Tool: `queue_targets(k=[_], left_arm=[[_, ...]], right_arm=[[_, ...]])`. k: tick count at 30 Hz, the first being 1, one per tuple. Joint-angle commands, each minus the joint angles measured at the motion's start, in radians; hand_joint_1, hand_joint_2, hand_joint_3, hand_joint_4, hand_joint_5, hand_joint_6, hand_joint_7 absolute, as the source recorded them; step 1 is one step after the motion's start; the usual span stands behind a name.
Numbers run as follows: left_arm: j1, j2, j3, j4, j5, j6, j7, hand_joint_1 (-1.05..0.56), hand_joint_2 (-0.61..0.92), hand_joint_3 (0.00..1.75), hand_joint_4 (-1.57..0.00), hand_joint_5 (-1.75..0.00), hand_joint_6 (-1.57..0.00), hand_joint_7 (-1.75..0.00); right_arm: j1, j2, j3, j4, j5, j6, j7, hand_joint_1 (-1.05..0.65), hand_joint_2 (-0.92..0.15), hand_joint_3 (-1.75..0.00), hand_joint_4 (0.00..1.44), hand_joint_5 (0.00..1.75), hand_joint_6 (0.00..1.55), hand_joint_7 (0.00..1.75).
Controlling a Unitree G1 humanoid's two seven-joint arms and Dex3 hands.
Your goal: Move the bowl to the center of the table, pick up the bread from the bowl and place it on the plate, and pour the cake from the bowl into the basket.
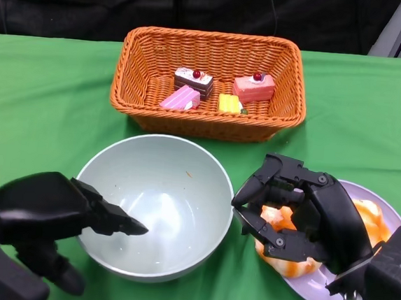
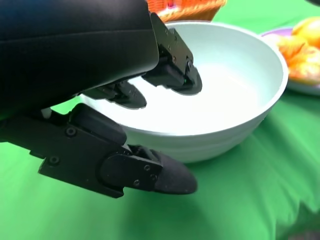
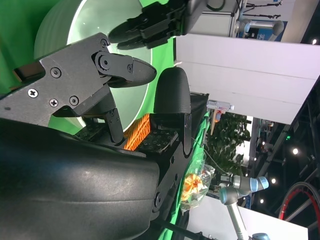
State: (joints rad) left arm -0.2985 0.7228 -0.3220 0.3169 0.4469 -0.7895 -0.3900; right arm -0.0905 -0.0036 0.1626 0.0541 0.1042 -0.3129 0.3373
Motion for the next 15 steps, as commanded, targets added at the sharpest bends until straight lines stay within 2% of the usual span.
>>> queue_targets(k=[1, 3, 7, 9, 12, 15], left_arm=[[0.009, 0.051, 0.018, -0.029, -0.199, 0.067, -0.174, -1.00, 0.92, 0.30, -0.30, 0.00, -0.26, 0.00], [0.012, 0.057, 0.031, -0.038, -0.285, 0.099, -0.242, -1.02, 0.92, 0.31, -0.29, 0.00, -0.25, 0.00], [-0.010, 0.066, 0.087, -0.048, -0.585, 0.321, -0.496, -1.01, 0.92, 0.32, -0.26, 0.00, -0.24, 0.00], [-0.020, 0.065, 0.133, -0.048, -0.692, 0.427, -0.582, -0.94, 0.92, 0.26, -0.28, -0.02, -0.27, -0.01], [0.012, -0.006, 0.236, -0.044, -0.833, 0.500, -0.601, -0.80, 0.92, 0.18, -0.45, -0.08, -0.42, -0.06], [0.056, -0.108, 0.318, -0.050, -0.918, 0.500, -0.567, -0.67, 0.92, 0.16, -0.62, -0.12, -0.56, -0.07]], right_arm=[[0.000, -0.005, -0.008, 0.001, 0.008, -0.012, 0.003, -0.20, -0.68, -0.62, 0.78, 1.58, 0.71, 1.18], [0.000, -0.006, -0.009, 0.004, 0.007, -0.016, 0.004, -0.20, -0.68, -0.62, 0.78, 1.59, 0.71, 1.18], [0.001, -0.006, -0.009, 0.004, 0.005, -0.015, 0.002, -0.20, -0.68, -0.62, 0.78, 1.59, 0.71, 1.19], [0.000, -0.005, -0.009, 0.008, 0.005, -0.022, 0.003, -0.18, -0.68, -0.62, 0.77, 1.59, 0.71, 1.19], [0.006, -0.008, -0.008, 0.002, 0.005, -0.018, 0.005, -0.18, -0.68, -0.63, 0.77, 1.59, 0.71, 1.19], [0.021, -0.013, -0.011, -0.020, 0.010, -0.007, 0.003, -0.17, -0.66, -0.65, 0.77, 1.60, 0.71, 1.20]])
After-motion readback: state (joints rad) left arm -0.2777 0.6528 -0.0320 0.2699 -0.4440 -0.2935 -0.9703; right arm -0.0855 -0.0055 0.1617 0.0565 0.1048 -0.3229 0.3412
